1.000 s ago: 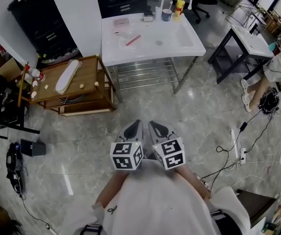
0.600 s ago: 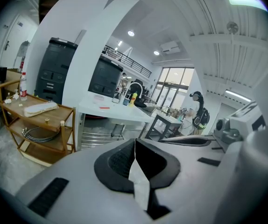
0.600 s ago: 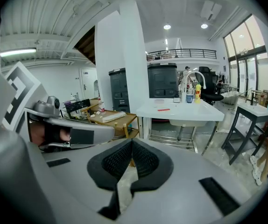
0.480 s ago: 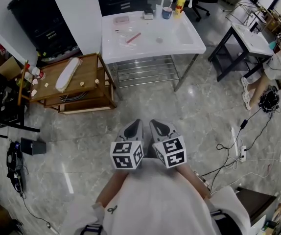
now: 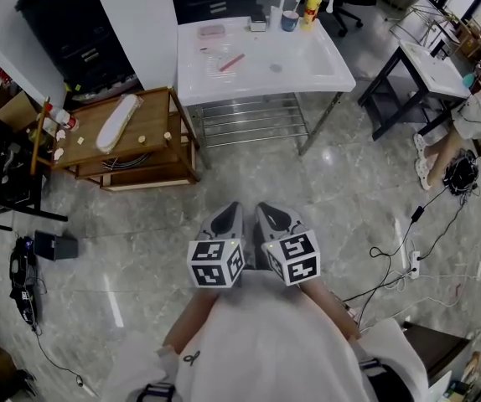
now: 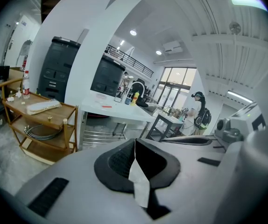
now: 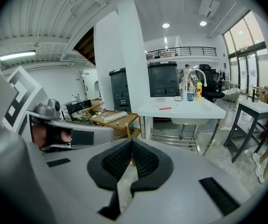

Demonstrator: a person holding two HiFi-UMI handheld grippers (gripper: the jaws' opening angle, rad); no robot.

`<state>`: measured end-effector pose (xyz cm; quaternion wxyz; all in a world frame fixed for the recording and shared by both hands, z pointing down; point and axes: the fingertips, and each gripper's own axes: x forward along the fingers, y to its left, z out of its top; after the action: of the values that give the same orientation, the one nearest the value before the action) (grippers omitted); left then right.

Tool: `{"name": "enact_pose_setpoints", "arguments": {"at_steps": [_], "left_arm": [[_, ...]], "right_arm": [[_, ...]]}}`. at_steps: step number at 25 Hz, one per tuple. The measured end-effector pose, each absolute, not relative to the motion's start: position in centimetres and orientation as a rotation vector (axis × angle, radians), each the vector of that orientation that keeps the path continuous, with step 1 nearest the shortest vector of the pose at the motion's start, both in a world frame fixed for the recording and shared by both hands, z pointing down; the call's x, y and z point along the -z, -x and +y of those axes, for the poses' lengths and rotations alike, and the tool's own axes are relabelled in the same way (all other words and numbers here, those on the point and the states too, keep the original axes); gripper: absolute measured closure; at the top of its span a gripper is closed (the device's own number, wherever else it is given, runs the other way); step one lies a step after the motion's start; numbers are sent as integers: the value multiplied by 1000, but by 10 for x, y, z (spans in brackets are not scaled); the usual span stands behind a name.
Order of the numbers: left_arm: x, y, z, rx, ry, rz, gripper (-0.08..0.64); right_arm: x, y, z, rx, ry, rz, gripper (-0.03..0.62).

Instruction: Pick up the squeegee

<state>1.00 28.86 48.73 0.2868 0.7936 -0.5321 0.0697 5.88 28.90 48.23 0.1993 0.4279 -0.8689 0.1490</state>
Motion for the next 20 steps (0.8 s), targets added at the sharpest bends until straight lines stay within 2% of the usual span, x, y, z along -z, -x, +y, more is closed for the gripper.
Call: {"name": "enact_pose_setpoints", "arguments": {"at_steps": [20], "left_arm": [[-491,-15,263,-206,-2103,-1452,532]], "right_arm": [[-489,-61,261,-415,-1141,-2446,565]]}}
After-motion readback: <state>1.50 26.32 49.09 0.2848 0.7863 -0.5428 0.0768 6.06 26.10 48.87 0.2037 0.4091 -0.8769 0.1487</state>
